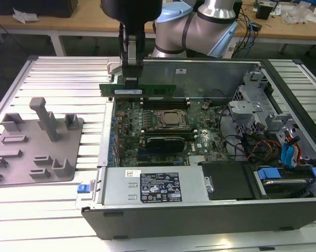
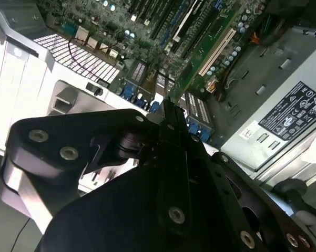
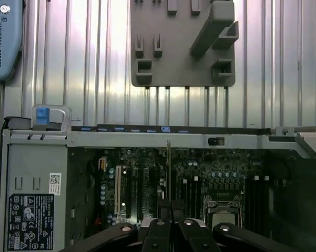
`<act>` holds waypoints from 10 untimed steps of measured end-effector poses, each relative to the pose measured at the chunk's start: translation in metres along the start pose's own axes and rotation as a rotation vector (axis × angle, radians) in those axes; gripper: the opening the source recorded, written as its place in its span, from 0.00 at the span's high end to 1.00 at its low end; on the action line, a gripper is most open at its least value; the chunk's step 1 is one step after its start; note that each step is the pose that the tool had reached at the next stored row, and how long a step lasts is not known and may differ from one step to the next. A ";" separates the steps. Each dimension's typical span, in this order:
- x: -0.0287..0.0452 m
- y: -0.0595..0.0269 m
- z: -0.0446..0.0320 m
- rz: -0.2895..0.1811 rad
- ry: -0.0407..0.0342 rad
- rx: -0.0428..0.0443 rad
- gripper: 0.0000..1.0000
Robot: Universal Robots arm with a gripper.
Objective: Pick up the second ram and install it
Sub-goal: 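Pick up the second ram and move it above second insertion slot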
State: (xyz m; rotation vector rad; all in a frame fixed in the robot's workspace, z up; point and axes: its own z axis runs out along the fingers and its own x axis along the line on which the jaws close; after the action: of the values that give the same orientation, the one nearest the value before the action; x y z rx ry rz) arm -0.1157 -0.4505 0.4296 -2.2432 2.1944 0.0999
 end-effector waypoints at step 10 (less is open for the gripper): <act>0.0007 -0.0307 -0.0013 0.000 0.0000 0.0000 0.91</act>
State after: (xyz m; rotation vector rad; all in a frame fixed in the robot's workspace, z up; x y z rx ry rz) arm -0.0850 -0.4505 0.4295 -2.2432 2.1944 0.0999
